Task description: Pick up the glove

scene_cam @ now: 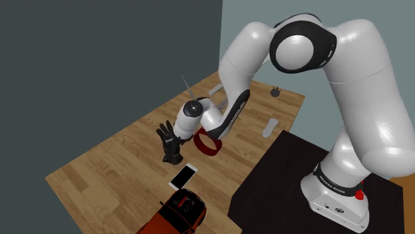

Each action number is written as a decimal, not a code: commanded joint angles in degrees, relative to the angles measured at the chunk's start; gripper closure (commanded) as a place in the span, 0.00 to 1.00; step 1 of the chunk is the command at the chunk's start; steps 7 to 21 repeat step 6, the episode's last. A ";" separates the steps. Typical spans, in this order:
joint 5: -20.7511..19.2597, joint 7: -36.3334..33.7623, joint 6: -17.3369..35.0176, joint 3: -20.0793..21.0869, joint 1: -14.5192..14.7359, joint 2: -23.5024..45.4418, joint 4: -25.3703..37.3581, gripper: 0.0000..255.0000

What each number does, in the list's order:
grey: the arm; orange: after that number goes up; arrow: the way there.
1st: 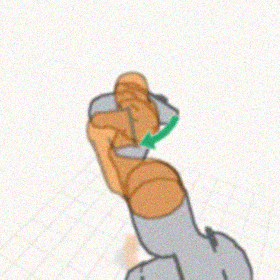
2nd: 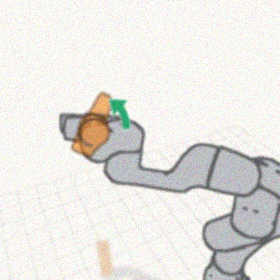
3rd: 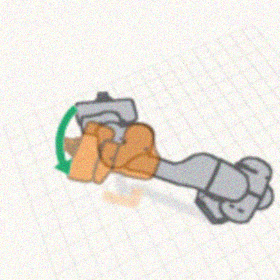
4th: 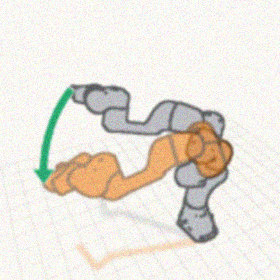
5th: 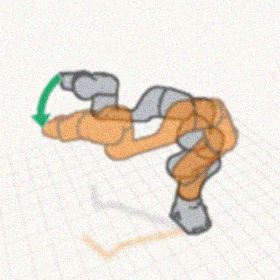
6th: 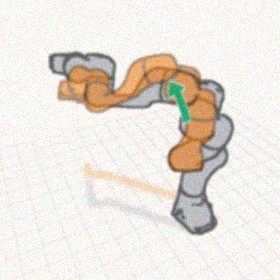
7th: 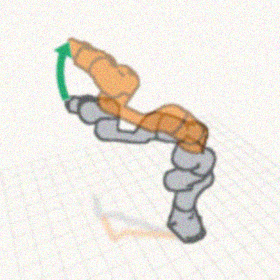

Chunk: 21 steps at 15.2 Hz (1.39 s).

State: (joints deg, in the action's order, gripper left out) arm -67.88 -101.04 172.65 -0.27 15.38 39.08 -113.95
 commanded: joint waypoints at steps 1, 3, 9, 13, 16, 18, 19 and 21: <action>1.69 2.19 -0.99 1.50 -1.22 -1.67 -0.97 1.00; 3.14 4.00 -1.84 2.80 -2.28 -3.16 -1.88 1.00; 4.00 5.04 -2.32 3.55 -2.89 -4.01 -2.38 1.00; 4.00 5.04 -2.32 3.55 -2.89 -4.01 -2.38 1.00; 4.00 5.04 -2.32 3.55 -2.89 -4.01 -2.38 1.00; 4.00 5.04 -2.32 3.55 -2.89 -4.01 -2.38 1.00; 4.00 5.04 -2.32 3.55 -2.89 -4.01 -2.38 1.00; 4.00 5.04 -2.32 3.55 -2.89 -4.01 -2.38 1.00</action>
